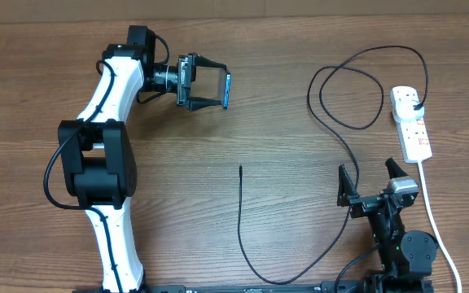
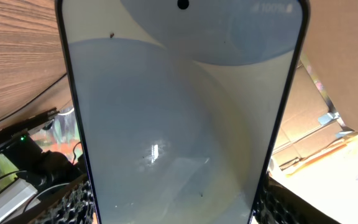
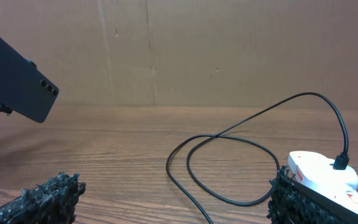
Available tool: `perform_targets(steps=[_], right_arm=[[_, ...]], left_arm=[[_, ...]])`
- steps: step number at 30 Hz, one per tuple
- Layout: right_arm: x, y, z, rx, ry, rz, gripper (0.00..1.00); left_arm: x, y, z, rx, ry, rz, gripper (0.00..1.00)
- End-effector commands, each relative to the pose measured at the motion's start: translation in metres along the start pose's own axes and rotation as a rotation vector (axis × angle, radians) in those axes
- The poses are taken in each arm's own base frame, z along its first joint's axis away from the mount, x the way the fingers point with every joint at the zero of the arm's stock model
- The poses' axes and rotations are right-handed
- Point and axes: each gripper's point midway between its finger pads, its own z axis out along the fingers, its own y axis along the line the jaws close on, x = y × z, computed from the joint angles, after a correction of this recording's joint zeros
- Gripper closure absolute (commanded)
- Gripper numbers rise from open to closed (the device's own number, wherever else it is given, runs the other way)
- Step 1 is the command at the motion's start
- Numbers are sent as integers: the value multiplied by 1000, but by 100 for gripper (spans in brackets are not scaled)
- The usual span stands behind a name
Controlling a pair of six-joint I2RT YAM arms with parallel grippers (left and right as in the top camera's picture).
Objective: Plug charger to phone and switch on socket
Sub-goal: 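Lift the phone upright with the left gripper and hold it raised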
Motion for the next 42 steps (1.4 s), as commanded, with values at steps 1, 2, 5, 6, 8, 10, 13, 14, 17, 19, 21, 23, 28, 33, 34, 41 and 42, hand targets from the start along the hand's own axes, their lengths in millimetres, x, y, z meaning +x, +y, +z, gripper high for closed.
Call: perform_targets(steps=[1, 2, 5, 6, 8, 10, 13, 14, 17, 19, 21, 23, 28, 33, 34, 41, 42], right_arm=[[2, 0, 0, 2, -2, -5, 0], [2, 0, 0, 3, -2, -5, 0], [2, 0, 0, 3, -2, -5, 0], [2, 0, 0, 3, -2, -5, 0], [2, 0, 0, 3, -2, -5, 0], [2, 0, 0, 3, -2, -5, 0], [2, 0, 0, 3, -2, -5, 0], [2, 0, 0, 3, -2, -5, 0], [2, 0, 0, 3, -2, -5, 0], [2, 0, 0, 3, -2, -5, 0], [2, 0, 0, 3, -2, -5, 0], [2, 0, 0, 3, -2, -5, 0], [2, 0, 0, 3, -2, -5, 0], [2, 0, 0, 3, -2, -5, 0], [2, 0, 0, 3, -2, -5, 0], [2, 0, 0, 3, -2, -5, 0], [2, 0, 0, 3, -2, -5, 0]], left_arm=[[12, -13, -1, 34, 50, 47, 96], [12, -13, -1, 34, 50, 47, 96], [12, -13, -1, 34, 50, 46, 96], [12, -13, -1, 34, 50, 47, 96], [12, -13, -1, 34, 50, 47, 96], [12, -12, -1, 33, 50, 46, 96], [12, -13, -1, 33, 50, 46, 96], [12, -13, -1, 33, 50, 46, 96], [11, -12, -1, 32, 47, 47, 96], [11, -12, -1, 32, 47, 47, 96], [10, -12, -1, 29, 43, 47, 96], [0, -6, -1, -6, -17, 46, 96], [-17, 9, -2, -81, -127, 9, 96], [-28, 23, -2, -148, -202, -22, 96], [-29, 25, -3, -158, -214, -29, 96], [-46, 48, -12, -264, -343, -80, 96], [-48, 51, -14, -281, -361, -87, 96]])
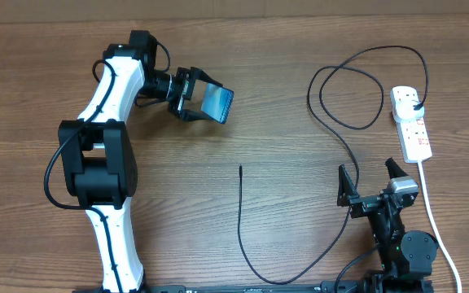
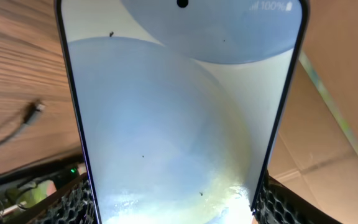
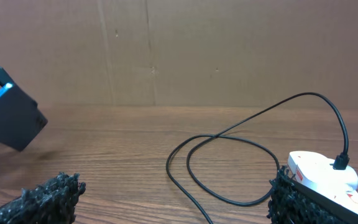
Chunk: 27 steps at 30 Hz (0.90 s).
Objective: Plug charger to phone and switch on socket
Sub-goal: 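Lift the phone upright with the left gripper and hold it raised, then raise the right arm from rest and swing its gripper toward the phone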
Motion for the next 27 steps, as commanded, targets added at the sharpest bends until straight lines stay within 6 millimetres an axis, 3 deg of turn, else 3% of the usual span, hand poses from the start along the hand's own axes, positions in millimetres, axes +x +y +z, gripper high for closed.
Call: perform_targets(steps=[1, 12, 27], right_arm=[[2, 0, 0, 2, -1, -5, 0], [2, 0, 0, 2, -1, -5, 0], [2, 0, 0, 2, -1, -5, 0]], left_arm=[[-11, 8, -1, -72, -99, 14, 96], [-35, 43, -11, -245, -270, -54, 96], [-37, 49, -14, -271, -291, -64, 96]])
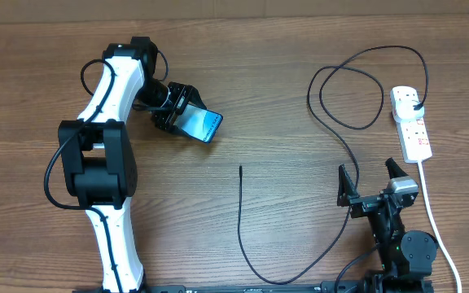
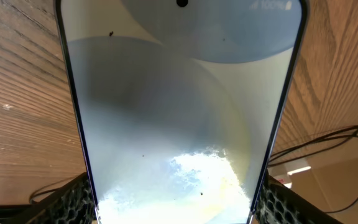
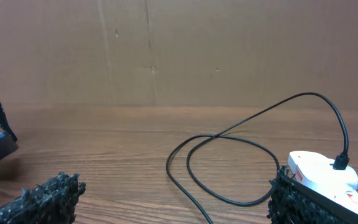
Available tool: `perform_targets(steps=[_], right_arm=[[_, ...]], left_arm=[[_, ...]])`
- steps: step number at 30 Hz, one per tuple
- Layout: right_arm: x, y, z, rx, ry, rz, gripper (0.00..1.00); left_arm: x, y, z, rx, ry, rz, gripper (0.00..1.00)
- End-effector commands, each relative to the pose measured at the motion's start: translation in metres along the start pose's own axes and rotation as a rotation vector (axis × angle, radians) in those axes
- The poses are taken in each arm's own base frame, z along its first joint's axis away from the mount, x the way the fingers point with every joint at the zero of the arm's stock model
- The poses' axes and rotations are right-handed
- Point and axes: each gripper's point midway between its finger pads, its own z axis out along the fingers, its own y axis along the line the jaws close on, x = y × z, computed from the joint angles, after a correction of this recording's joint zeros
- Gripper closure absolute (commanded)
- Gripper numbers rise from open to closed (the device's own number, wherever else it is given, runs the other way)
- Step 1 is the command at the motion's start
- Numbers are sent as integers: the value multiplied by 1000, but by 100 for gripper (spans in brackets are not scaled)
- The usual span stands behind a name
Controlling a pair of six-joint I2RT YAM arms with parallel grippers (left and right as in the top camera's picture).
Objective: Plug charger to phone and switch on socket
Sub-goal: 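Raise the right arm from rest and swing its gripper toward the phone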
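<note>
My left gripper [image 1: 187, 120] is shut on the phone [image 1: 200, 124], gripping its two long edges, screen tilted up and low over the table at the upper left. The lit screen [image 2: 179, 112] fills the left wrist view between the black pads [image 2: 73, 202]. The black charger cable [image 1: 240, 213] has its free plug end [image 1: 241, 168] on the wood mid-table, right of and nearer than the phone. It loops to the white socket strip [image 1: 409, 122] at the far right, plugged in. My right gripper [image 1: 373, 183] stands open at the near right with nothing between its fingers.
The cable makes a wide loop [image 1: 348, 89] at the upper right and runs along the near edge. A white lead [image 1: 434, 216] trails from the strip toward the front. A cardboard wall [image 3: 179, 50] closes the far side of the table.
The left gripper has moved down and toward the left with the phone, which now lies tilted closer to the table, screen up. The right arm and cable have not moved.
The left gripper first held the phone high and on edge at the upper left. Then it held it tilted and lower. Now the phone is lower again, near the wood. The right gripper stayed open at the near right throughout.
</note>
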Motion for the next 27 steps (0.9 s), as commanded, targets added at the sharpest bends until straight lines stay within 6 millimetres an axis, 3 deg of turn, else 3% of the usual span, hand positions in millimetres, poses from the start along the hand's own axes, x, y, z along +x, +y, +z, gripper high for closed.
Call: perform_targets(steps=[1, 17, 27], right_arm=[[2, 0, 0, 2, -1, -5, 0], [2, -2, 0, 17, -2, -5, 0], [-11, -2, 0, 14, -56, -16, 0]], left_arm=[[4, -7, -2, 10, 0, 33, 96], [8, -9, -3, 24, 22, 35, 96], [9, -10, -3, 31, 31, 64, 96]])
